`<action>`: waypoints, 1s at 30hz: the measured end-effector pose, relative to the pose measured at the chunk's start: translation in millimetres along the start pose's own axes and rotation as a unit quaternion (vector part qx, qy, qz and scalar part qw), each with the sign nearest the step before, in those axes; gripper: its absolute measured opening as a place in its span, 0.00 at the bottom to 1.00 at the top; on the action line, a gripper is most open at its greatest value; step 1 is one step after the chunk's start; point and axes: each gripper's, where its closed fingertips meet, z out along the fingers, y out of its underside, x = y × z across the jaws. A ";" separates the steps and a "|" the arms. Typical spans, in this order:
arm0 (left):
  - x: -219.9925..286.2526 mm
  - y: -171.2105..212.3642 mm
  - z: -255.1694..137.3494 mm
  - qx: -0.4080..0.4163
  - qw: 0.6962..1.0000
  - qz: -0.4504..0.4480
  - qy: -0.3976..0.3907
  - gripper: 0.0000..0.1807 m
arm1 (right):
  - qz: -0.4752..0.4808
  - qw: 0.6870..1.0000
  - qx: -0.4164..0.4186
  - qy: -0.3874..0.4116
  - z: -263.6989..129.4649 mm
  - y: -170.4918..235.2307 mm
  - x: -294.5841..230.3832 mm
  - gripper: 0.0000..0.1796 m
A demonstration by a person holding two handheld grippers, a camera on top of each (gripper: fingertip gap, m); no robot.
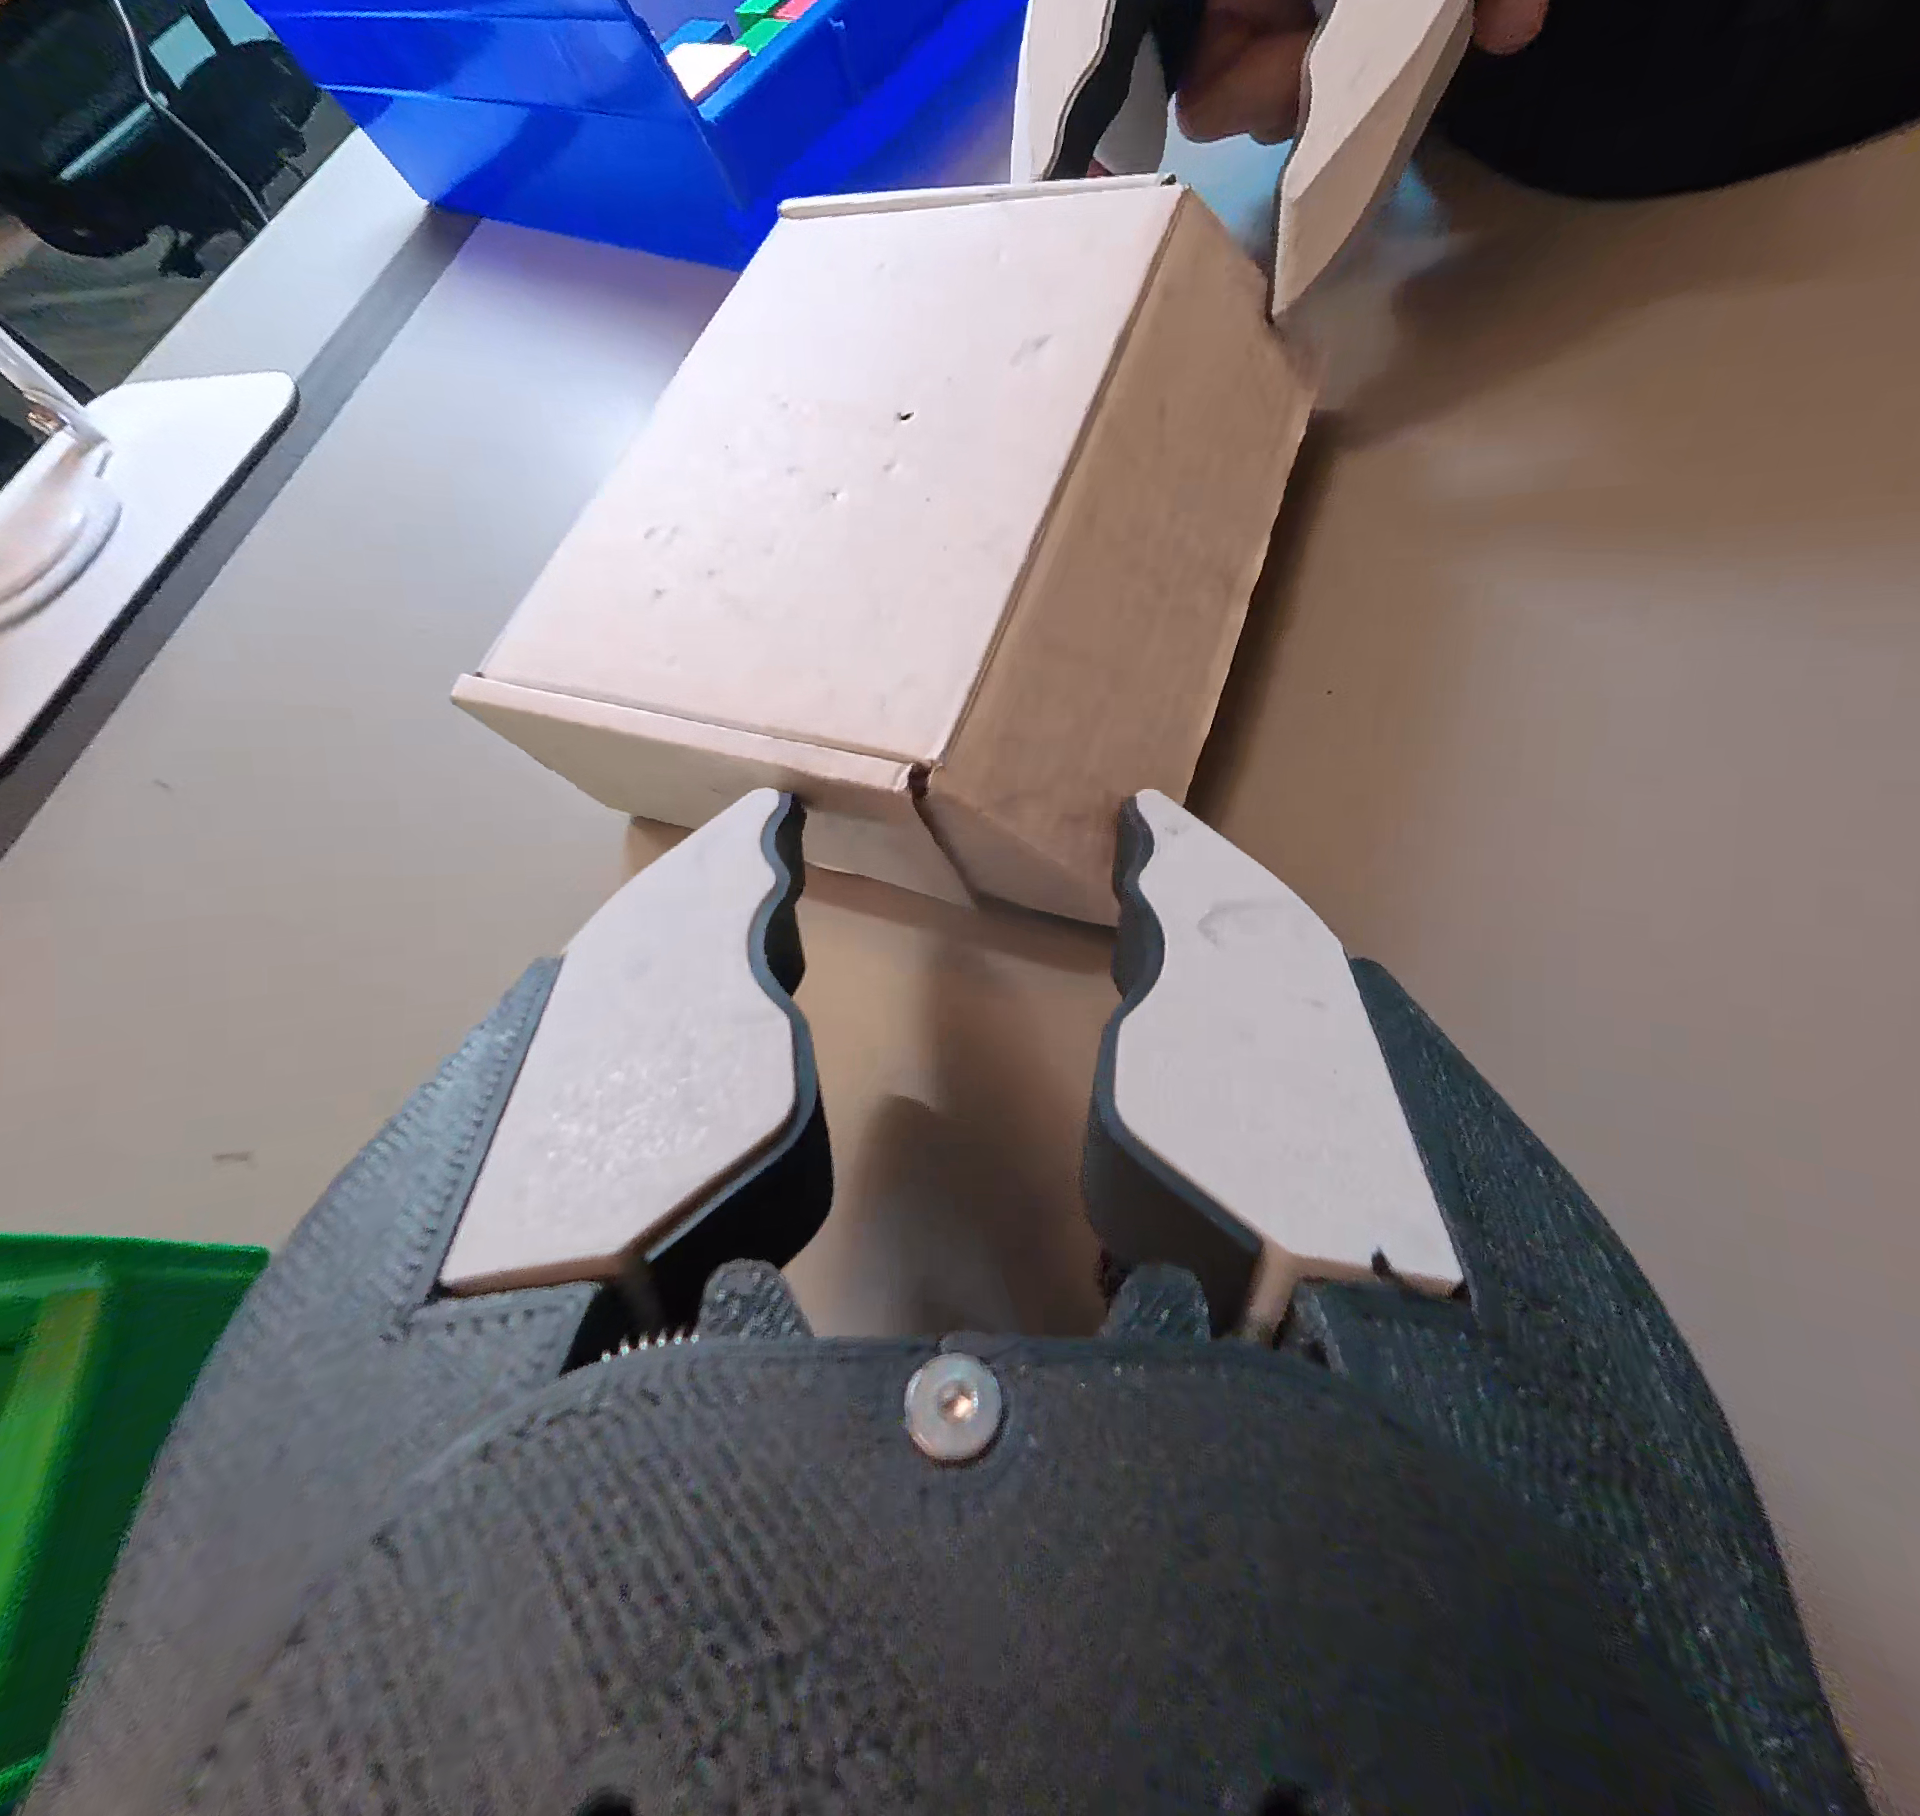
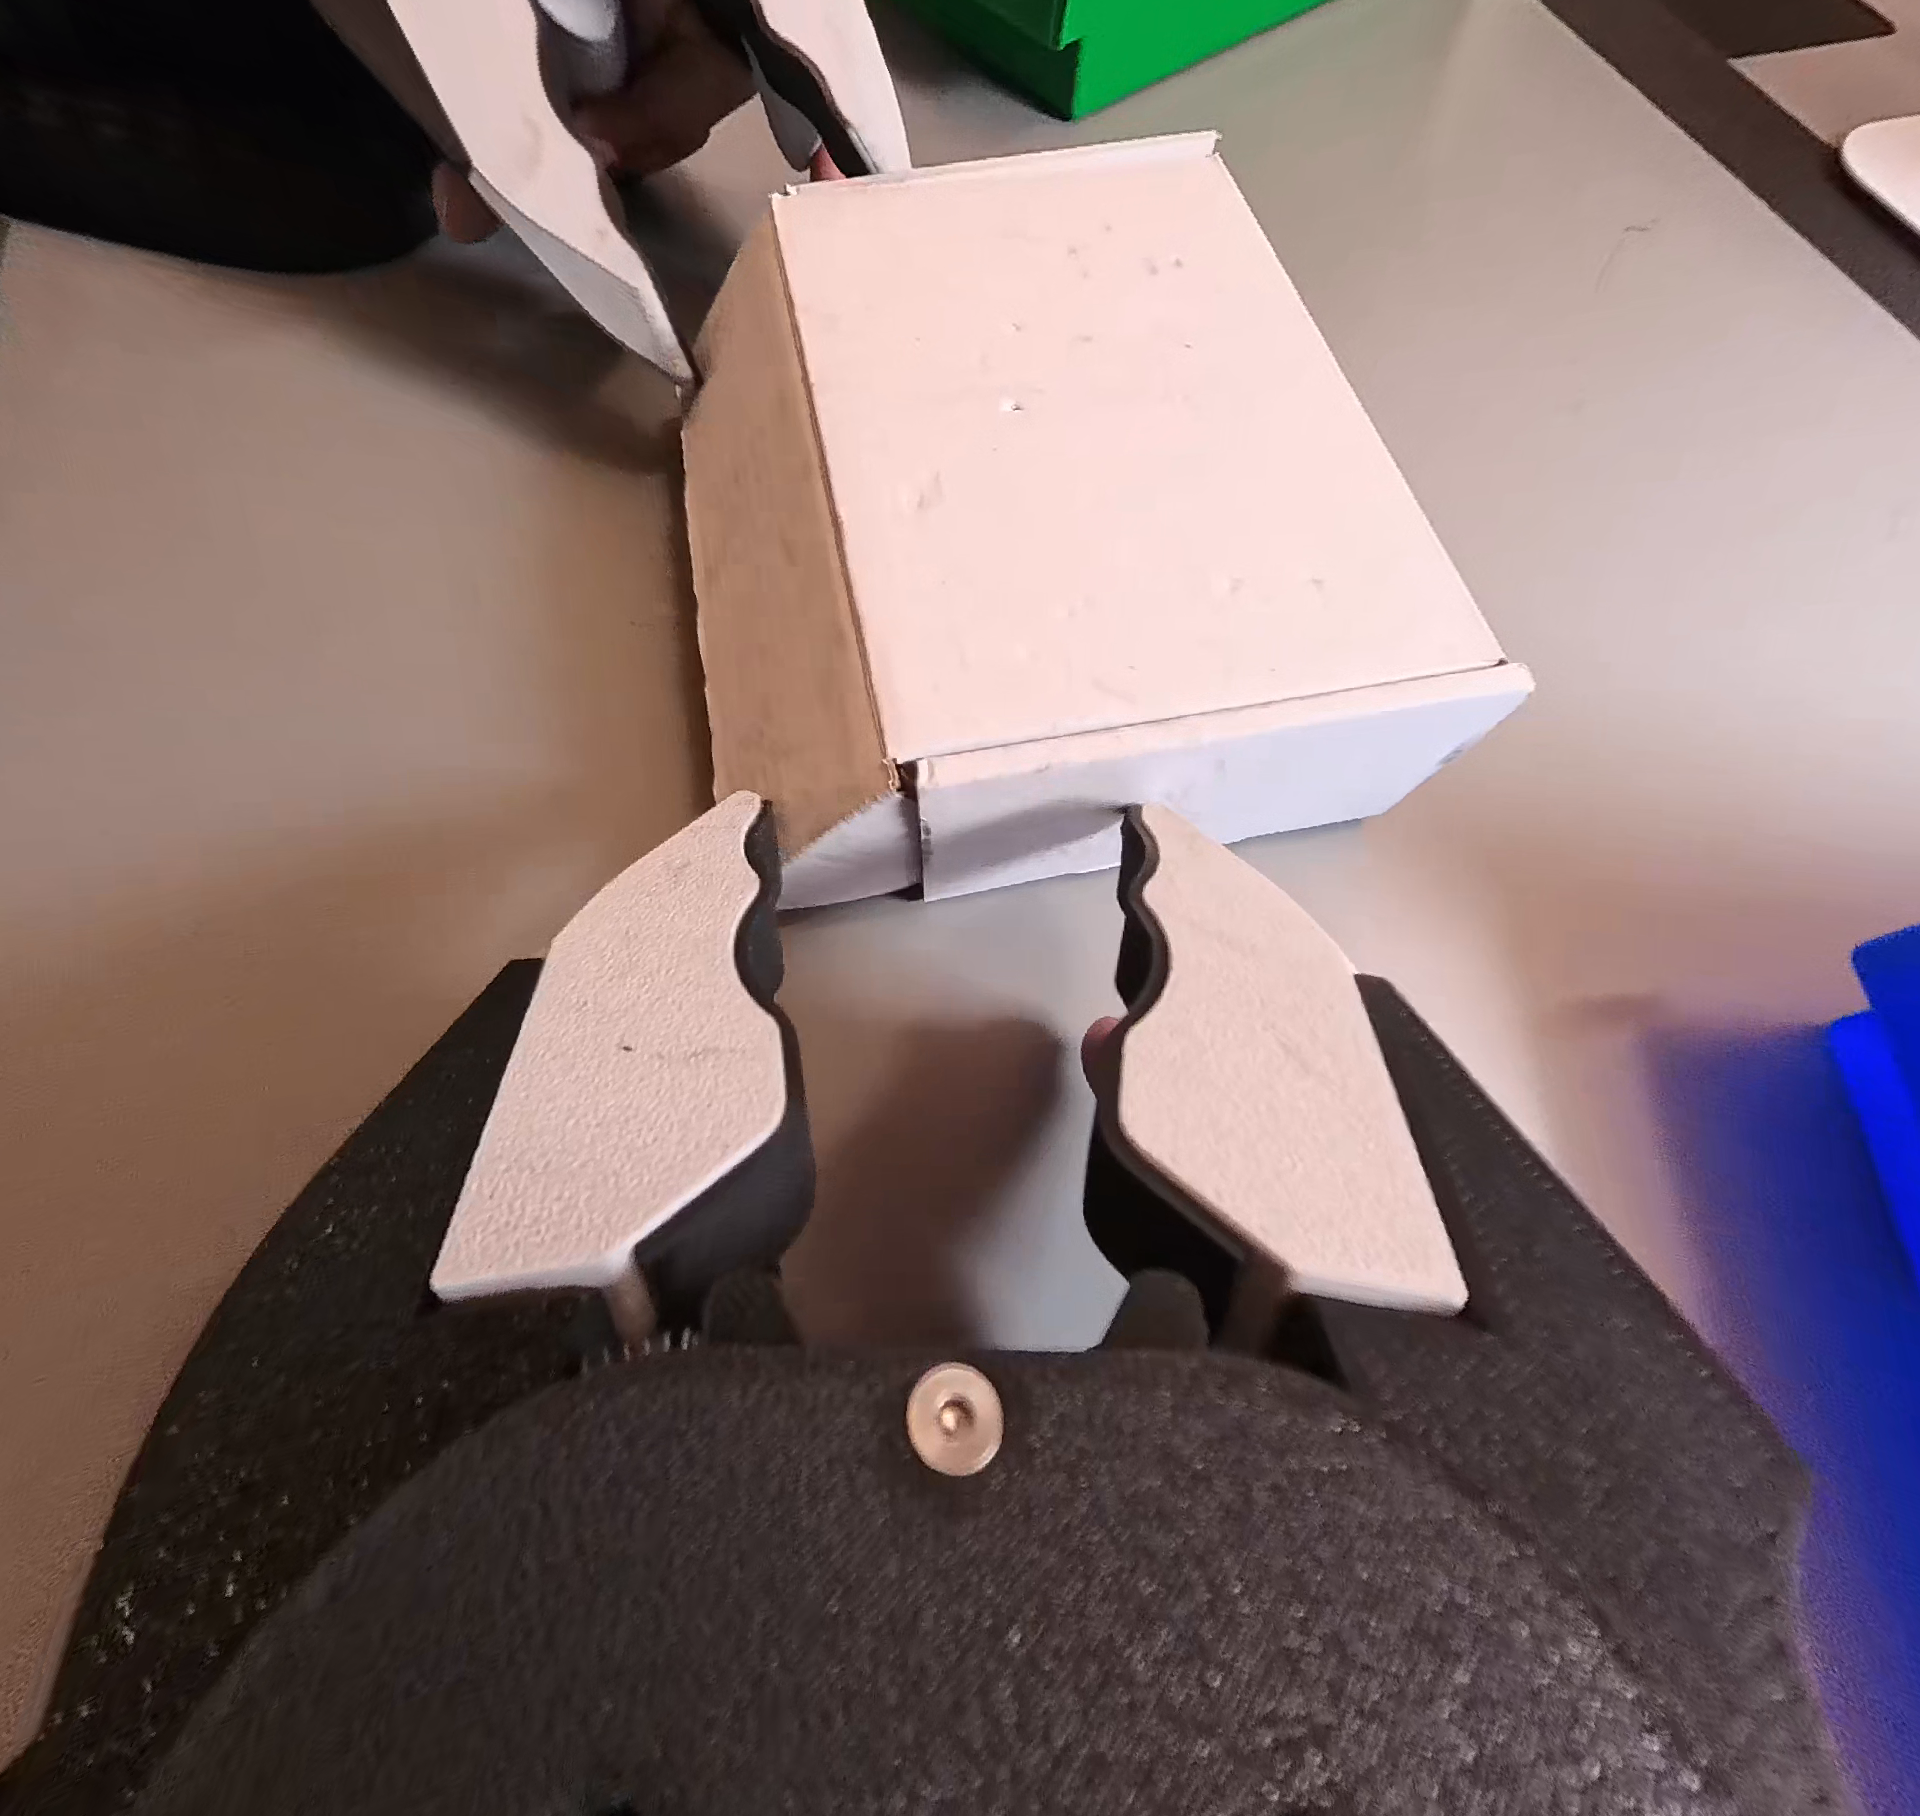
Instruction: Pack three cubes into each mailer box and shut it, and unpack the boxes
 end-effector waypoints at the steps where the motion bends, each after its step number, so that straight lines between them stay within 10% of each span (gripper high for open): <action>1: -0.5 0.4 -0.2 0.000 1.000 0.007 -0.002 0.31 | -0.003 1.000 0.000 0.003 0.3 0.2 1.2 0.34; 20: -12.4 5.5 6.6 -0.013 0.983 0.161 -0.087 0.18 | -0.102 0.990 -0.025 0.099 3.8 1.7 17.6 0.26; 30: -15.1 5.7 7.8 -0.013 0.995 0.078 -0.057 0.22 | -0.108 0.987 -0.041 0.109 7.8 8.8 22.4 0.31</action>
